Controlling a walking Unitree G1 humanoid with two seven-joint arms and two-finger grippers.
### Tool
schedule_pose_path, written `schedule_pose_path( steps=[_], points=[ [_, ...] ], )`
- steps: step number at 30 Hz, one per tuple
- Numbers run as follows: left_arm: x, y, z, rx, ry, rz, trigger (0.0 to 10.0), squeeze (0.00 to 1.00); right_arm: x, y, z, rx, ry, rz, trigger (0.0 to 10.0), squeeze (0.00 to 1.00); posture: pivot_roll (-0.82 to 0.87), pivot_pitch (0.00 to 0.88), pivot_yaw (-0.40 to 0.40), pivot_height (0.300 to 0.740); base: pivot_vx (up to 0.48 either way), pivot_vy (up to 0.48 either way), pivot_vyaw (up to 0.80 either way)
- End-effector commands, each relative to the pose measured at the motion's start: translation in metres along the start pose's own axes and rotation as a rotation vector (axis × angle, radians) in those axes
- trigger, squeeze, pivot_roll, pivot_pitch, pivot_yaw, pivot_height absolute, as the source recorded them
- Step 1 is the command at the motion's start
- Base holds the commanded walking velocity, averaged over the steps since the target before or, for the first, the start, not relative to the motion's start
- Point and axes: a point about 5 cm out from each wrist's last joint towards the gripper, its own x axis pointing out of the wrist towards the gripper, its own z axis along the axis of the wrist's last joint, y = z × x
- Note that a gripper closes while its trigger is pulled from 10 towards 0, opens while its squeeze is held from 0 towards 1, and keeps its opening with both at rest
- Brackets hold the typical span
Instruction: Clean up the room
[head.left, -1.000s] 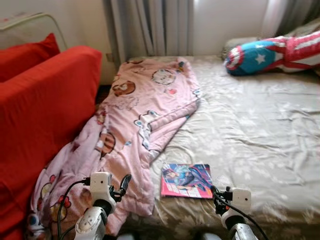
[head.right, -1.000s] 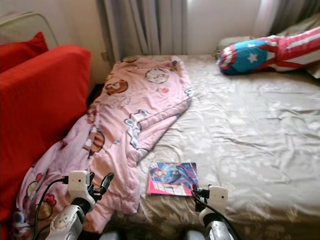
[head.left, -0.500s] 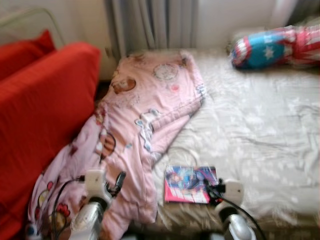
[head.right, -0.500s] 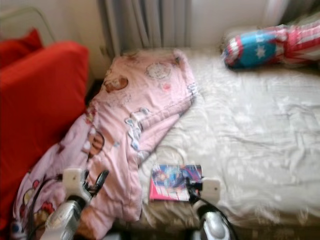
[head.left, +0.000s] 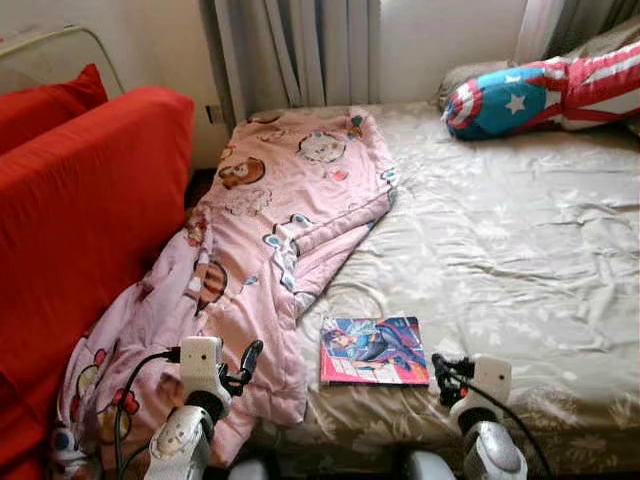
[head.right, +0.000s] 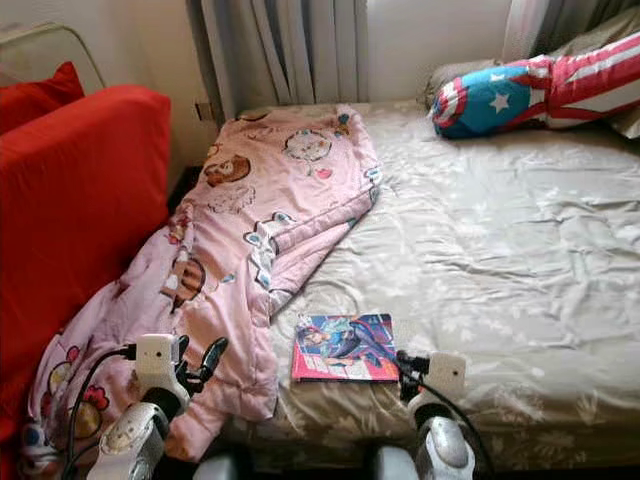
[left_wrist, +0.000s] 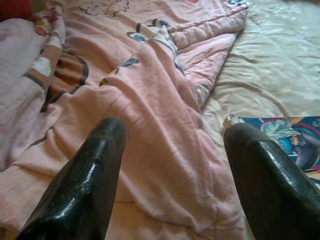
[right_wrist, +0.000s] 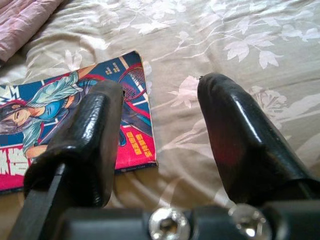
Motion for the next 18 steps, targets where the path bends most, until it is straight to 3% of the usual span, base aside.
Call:
schedule_pose_path(
  steps=[1,10,18],
  points=[
    [0.003,0.001,0.008,0.025,-0.018,-0.011,10.0,0.00,0.001,0.002,-0.001,0.010,0.009,-0.001,10.0,0.00,0.02,0.045,0.062,0.604,0.000,0.000,0.00],
    [-0.014,0.002,0.004,0.083,0.005,-0.046,10.0,0.00,0.007,0.001,-0.002,0.157,0.071,-0.066,10.0,0.00,0.07,0.113,0.083,0.604,0.000,0.000,0.00],
    [-0.027,0.003,0.005,0.082,0.003,-0.031,10.0,0.00,0.016,0.008,0.008,0.137,0.083,-0.048,10.0,0.00,0.09,0.162,0.076,0.595,0.000,0.000,0.00]
  ],
)
